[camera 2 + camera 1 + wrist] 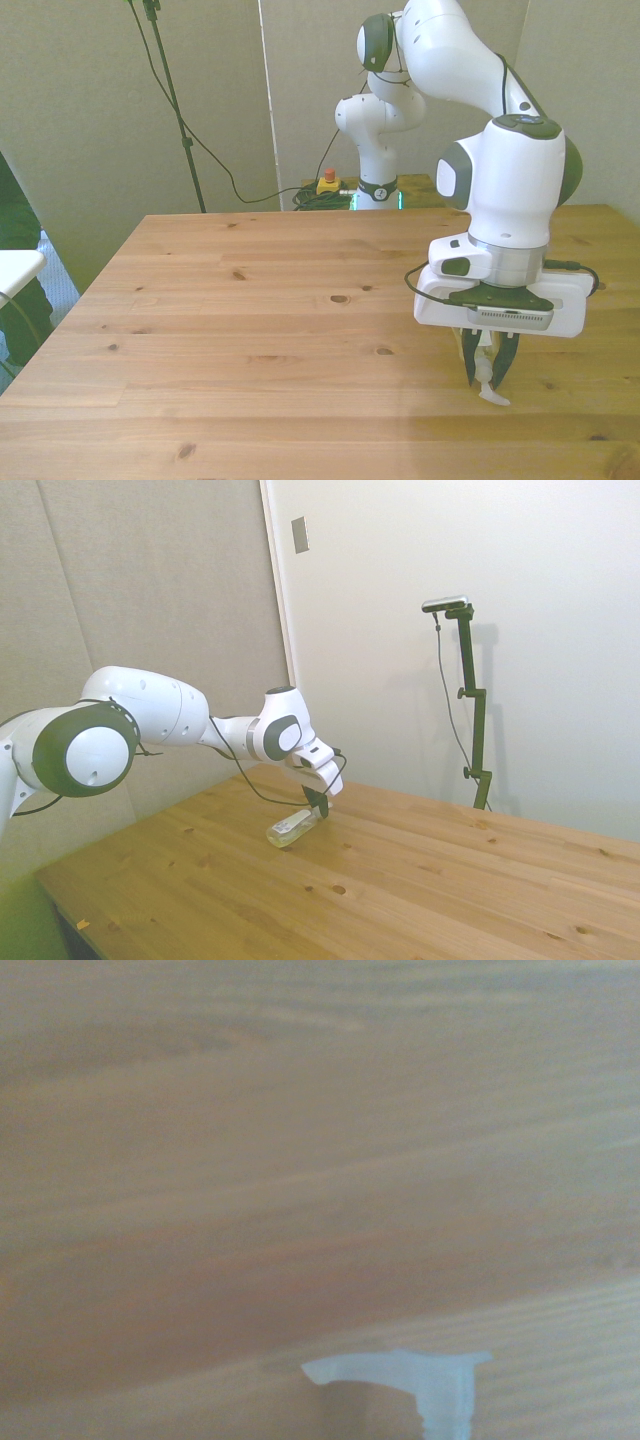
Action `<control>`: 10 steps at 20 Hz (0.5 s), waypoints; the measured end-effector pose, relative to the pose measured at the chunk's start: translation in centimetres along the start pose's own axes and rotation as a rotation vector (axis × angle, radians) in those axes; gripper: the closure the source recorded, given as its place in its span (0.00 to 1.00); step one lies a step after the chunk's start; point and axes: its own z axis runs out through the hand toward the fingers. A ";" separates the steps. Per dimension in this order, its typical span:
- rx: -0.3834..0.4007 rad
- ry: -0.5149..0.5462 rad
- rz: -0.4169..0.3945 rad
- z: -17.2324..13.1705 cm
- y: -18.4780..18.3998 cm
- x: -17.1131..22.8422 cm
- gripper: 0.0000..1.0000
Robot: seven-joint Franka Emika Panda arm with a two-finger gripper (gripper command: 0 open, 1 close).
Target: Stand the sanitizer
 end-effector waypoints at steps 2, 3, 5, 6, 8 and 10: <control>0.035 0.032 0.021 -0.9 0.1 0.5 1.00; 0.053 0.054 0.029 -1.4 0.2 0.6 1.00; 0.087 0.105 0.044 -2.2 0.6 0.7 1.00; 0.102 0.132 0.050 -2.7 0.9 0.8 1.00; 0.127 0.179 0.064 -3.5 1.6 0.8 1.00; 0.155 0.235 0.079 -4.4 2.3 0.9 1.00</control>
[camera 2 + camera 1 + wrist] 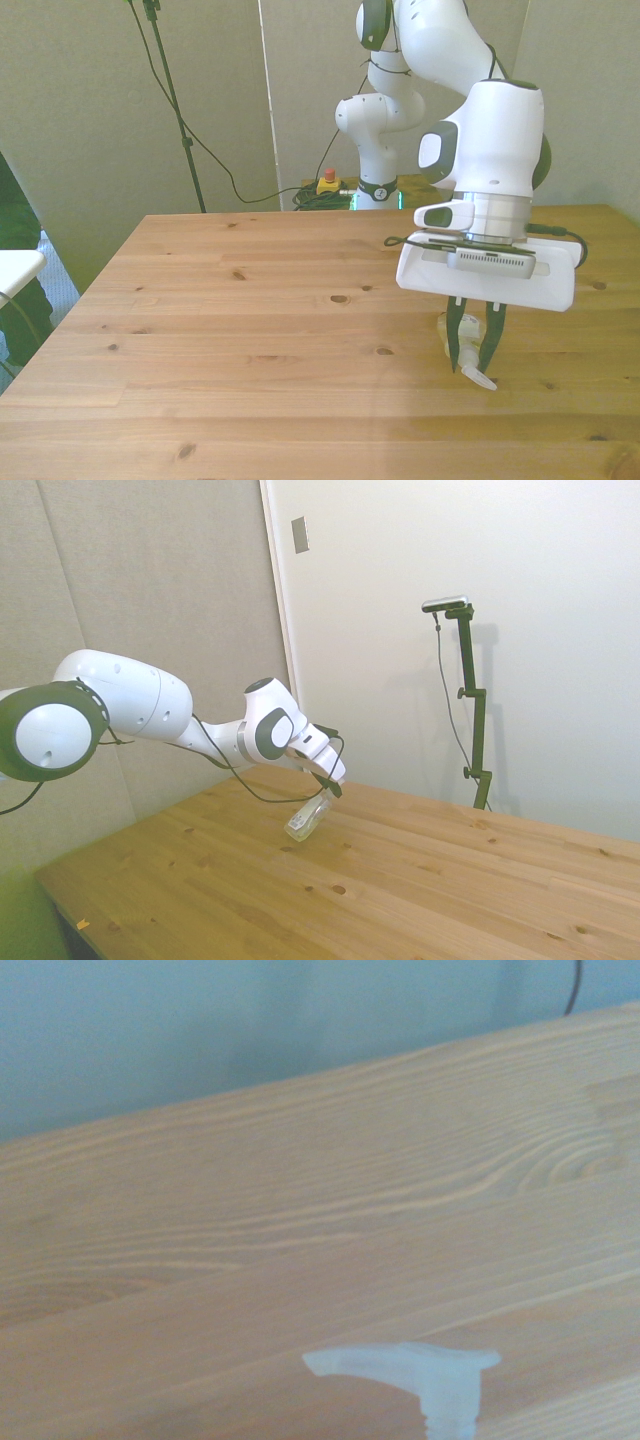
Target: Stand the sanitizer
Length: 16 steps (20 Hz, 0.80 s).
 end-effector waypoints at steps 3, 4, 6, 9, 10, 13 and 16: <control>0.053 0.090 0.029 -1.8 0.5 0.5 1.00; 0.068 0.120 0.037 -2.3 0.6 0.5 1.00; 0.098 0.183 0.052 -3.4 0.9 0.5 1.00; 0.131 0.270 0.070 -4.3 1.3 0.1 1.00; 0.143 0.296 0.076 -4.5 1.4 -0.1 1.00; 0.179 0.365 0.090 -4.8 2.1 -1.0 1.00; 0.219 0.430 0.098 -4.9 2.7 -2.0 1.00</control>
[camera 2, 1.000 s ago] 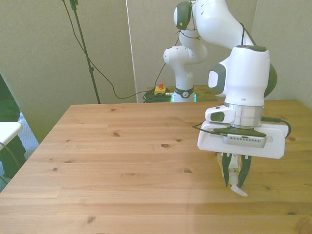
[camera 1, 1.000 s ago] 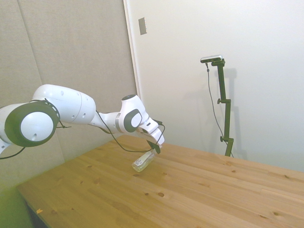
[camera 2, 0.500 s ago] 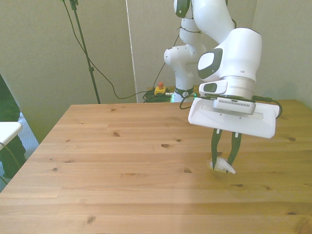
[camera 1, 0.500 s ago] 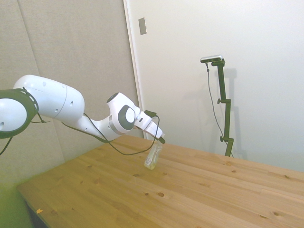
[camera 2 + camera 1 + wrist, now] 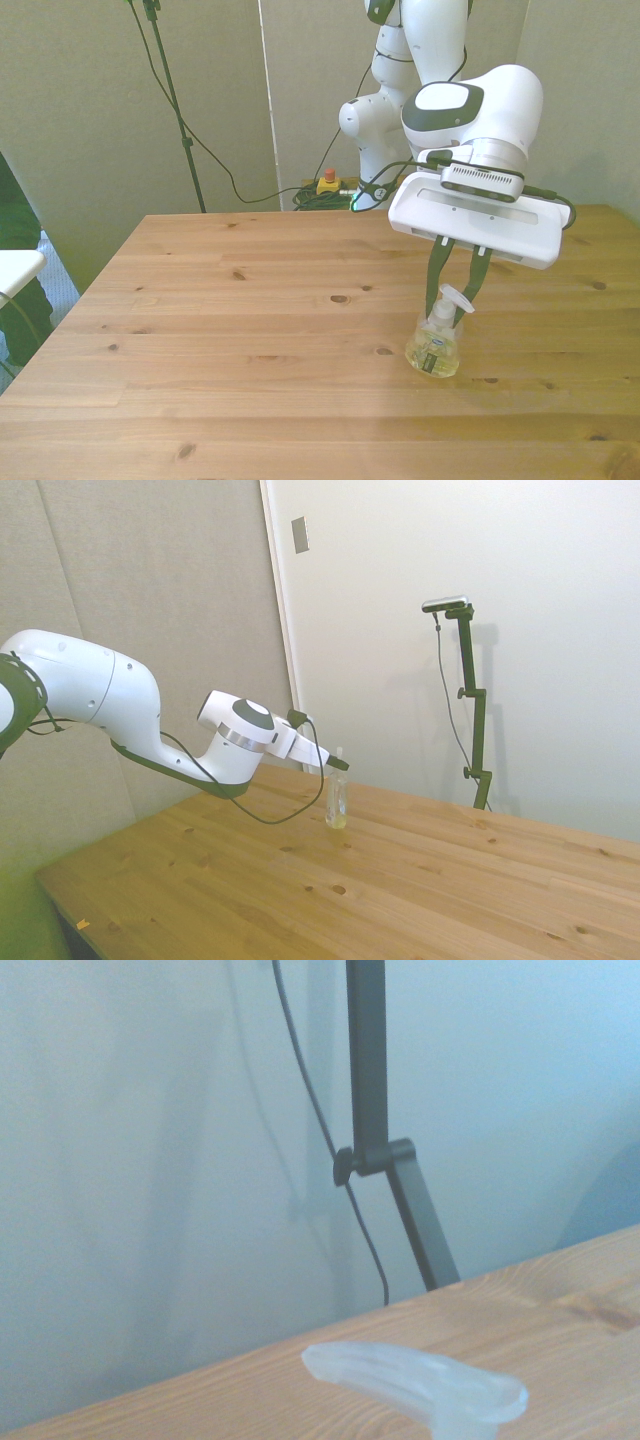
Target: Stand the sanitizer
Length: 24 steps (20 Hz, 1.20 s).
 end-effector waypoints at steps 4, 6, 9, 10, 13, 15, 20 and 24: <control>0.052 0.070 0.021 -0.5 0.9 -1.2 1.00; 0.069 0.103 0.035 -0.7 1.4 -1.8 1.00; 0.072 0.138 0.027 -1.3 1.1 -2.0 1.00; 0.077 0.147 0.030 -1.6 0.7 -1.9 1.00; 0.091 0.164 0.038 -2.2 -0.3 -1.5 1.00; 0.091 0.165 0.036 -2.1 -0.3 -1.7 1.00; 0.076 0.161 0.041 -1.5 0.1 -1.9 1.00; 0.065 0.159 0.060 -0.1 0.4 -0.9 1.00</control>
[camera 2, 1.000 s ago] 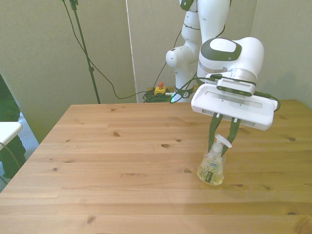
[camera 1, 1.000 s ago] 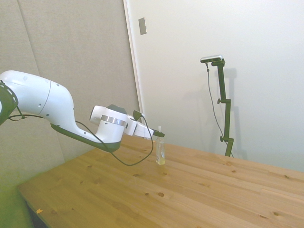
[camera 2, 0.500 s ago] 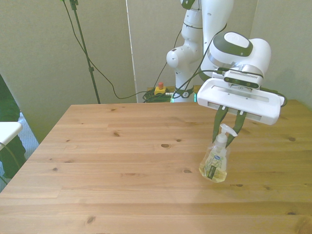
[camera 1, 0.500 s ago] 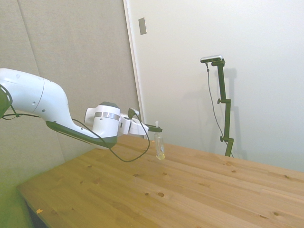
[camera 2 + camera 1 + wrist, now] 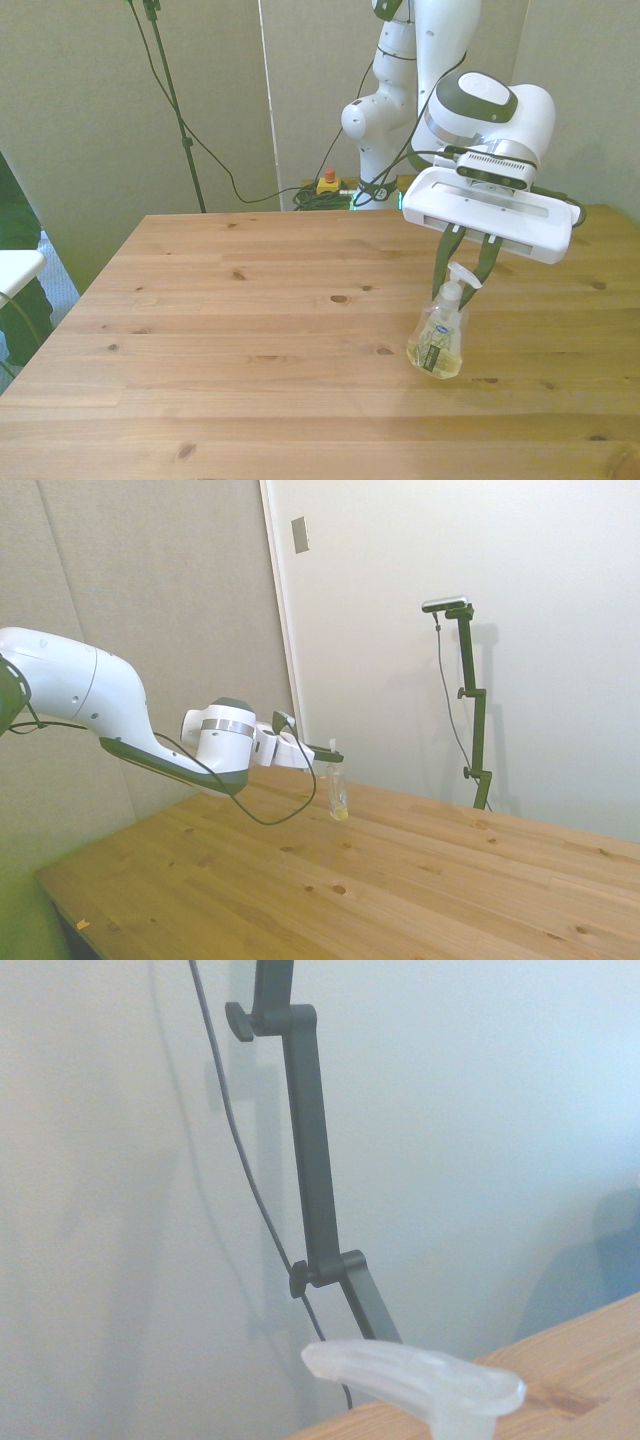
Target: Stand the sanitizer
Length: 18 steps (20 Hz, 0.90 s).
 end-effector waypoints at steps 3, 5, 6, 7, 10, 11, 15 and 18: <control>-0.003 0.005 0.009 1.4 0.0 0.2 1.00; -0.002 0.007 0.001 2.0 -0.1 -0.3 1.00; -0.003 0.009 -0.003 2.3 0.0 -0.6 1.00; -0.004 0.012 -0.005 2.6 0.0 -0.8 1.00; -0.006 0.011 -0.007 3.2 0.1 -1.3 1.00; -0.007 0.007 -0.007 3.4 0.2 -1.4 1.00; -0.006 -0.002 -0.010 3.7 0.5 -1.3 0.00; -0.003 -0.006 -0.013 3.5 0.5 -1.3 0.00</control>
